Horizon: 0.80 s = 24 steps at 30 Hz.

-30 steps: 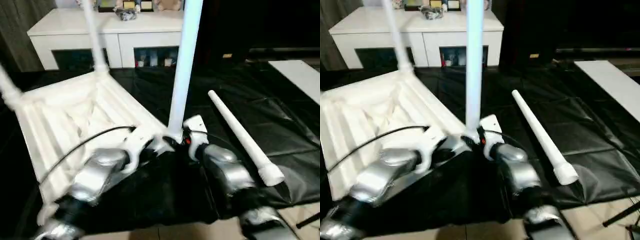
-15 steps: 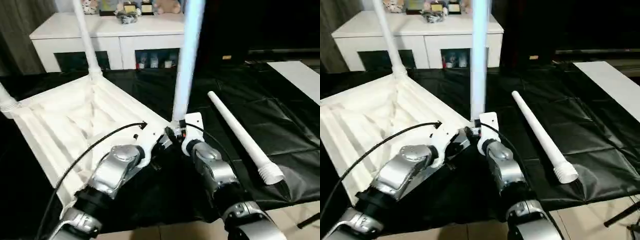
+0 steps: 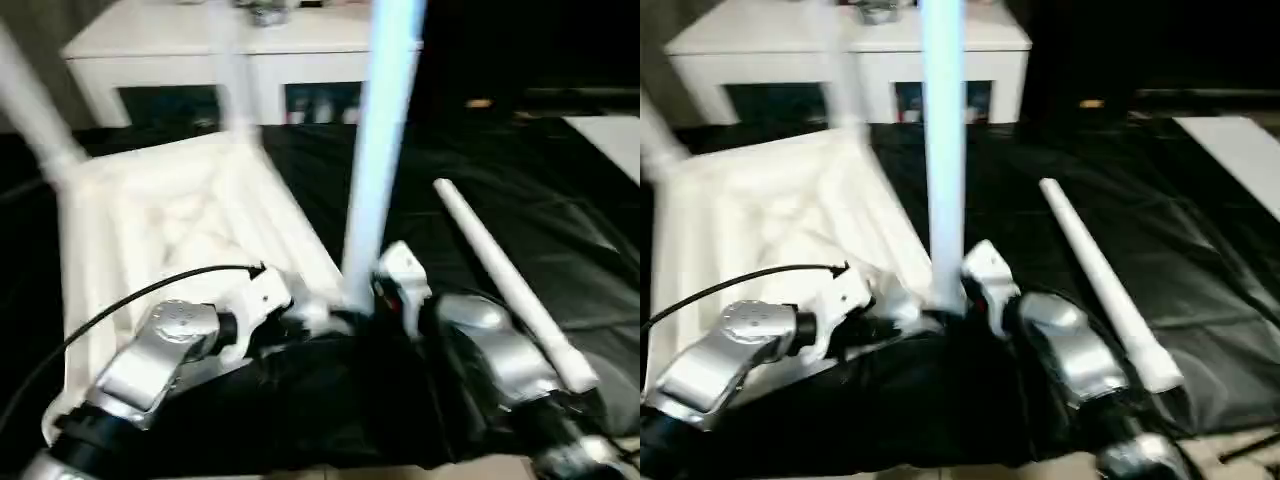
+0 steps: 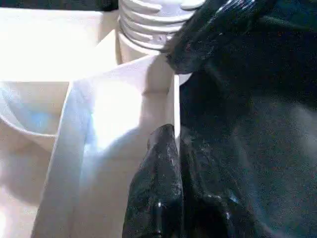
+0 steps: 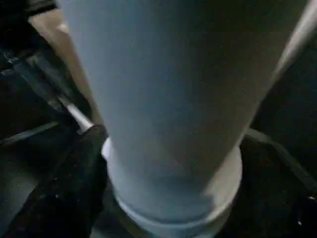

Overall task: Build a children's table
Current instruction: Rotate leg to tighten

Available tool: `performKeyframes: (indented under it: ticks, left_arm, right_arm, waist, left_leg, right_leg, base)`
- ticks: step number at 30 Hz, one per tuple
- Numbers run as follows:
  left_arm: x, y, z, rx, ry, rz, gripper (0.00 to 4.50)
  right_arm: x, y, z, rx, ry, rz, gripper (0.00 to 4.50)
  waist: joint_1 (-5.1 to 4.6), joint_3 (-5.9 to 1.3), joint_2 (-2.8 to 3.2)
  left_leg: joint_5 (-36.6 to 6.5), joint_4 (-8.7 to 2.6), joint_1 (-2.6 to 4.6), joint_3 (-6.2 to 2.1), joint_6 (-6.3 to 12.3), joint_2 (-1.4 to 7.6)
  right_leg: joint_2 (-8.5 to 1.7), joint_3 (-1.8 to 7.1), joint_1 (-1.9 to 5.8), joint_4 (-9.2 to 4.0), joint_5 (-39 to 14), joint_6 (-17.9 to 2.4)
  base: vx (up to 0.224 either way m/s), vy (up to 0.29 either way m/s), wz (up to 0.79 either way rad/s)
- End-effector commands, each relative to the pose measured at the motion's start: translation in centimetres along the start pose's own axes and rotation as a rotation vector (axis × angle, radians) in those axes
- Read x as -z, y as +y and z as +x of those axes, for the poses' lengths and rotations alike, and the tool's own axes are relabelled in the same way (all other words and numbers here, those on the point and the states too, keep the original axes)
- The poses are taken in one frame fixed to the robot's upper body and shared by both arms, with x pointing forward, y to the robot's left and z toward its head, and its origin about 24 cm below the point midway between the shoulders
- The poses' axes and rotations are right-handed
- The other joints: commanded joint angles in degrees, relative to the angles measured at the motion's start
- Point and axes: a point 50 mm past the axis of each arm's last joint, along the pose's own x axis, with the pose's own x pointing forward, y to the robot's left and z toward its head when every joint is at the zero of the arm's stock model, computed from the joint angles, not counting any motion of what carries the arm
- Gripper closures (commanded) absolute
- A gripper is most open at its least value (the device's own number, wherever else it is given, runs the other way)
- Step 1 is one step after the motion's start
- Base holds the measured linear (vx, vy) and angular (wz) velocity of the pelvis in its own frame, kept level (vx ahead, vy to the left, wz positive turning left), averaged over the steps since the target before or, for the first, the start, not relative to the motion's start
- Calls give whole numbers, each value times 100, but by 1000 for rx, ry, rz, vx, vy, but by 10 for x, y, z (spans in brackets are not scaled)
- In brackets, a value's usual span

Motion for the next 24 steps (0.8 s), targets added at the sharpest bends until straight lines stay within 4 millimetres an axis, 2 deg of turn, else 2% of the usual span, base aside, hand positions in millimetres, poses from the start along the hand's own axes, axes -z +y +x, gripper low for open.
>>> performKeyframes:
  ticks: [1,4,6,7,9,10,15,17,20,22,24]
  left_arm:
    - [-5,-14,8,113,-24,21,450]
    - [-3,-14,6,118,-19,20,450]
    - [-3,-13,5,118,-17,20,450]
    - [-3,-13,6,114,-17,18,450]
    - [-3,-12,6,111,-18,18,450]
    - [-3,-12,6,110,-17,17,450]
    - [-3,-11,6,106,-16,15,450]
    - [-2,-11,6,103,-14,11,450]
    - [0,-10,7,87,-11,-1,450]
    - [2,-7,11,46,-11,-25,450]
    - [3,-4,15,5,-8,-45,450]
  right_arm:
    - [-4,5,-4,-80,1,-33,62]
    - [-5,6,-5,-111,4,-40,62]
    - [-5,6,-5,-122,9,-40,62]
    - [-5,5,-4,-125,11,-39,88]
    - [-4,4,-3,-130,13,-35,88]
    - [-4,4,-3,-131,12,-31,113]
    - [-2,4,-2,-128,7,-16,139]
    - [0,4,-1,-117,8,-6,164]
    - [4,2,1,-64,7,25,166]
    - [10,-3,7,32,18,61,174]
    - [14,-5,11,97,27,89,174]
  waist:
    - [-40,-271,38]
    - [-68,-236,37]
    - [-74,-222,12]
    - [-71,-216,3]
    - [-62,-215,-1]
    - [-60,-212,-3]
    - [-54,-230,-9]
    - [-59,-239,6]
    - [-71,-234,4]
    - [-98,-196,0]
    - [-134,-191,8]
  left_leg:
    - [-723,-339,120,-13,351,214]
    - [-1184,-382,126,-20,138,223]
    - [-1354,-389,122,-19,59,220]
    - [-1434,-391,128,-17,19,222]
    - [-1392,-382,126,-16,-4,223]
    - [-1377,-384,120,-18,-8,223]
    - [-1170,-359,109,-15,8,217]
    - [-1091,-354,103,-20,23,215]
    - [-1102,-353,101,-19,26,216]
    - [-1375,-378,98,-15,-62,205]
    - [-1604,-401,96,-42,-155,208]
  right_leg:
    - [-222,131,278,-171,346,-1496]
    - [-255,147,274,-229,-330,-1394]
    - [-270,162,275,-254,-651,-1332]
    - [-275,169,264,-269,-838,-1289]
    - [-278,176,256,-267,-880,-1268]
    - [-276,176,256,-264,-886,-1263]
    - [-266,158,266,-230,-688,-1282]
    - [-259,150,271,-211,-550,-1304]
    - [-262,149,268,-207,-524,-1342]
    - [-268,157,248,-254,-933,-1301]
    - [-281,153,254,-273,-1341,-1192]
  base:
    - [0,0,0]
    - [0,0,0]
    - [0,0,0]
    - [0,0,0]
    - [0,0,0]
    - [0,0,0]
    - [0,0,0]
    - [0,0,0]
    - [0,0,0]
    - [0,0,0]
    - [0,0,0]
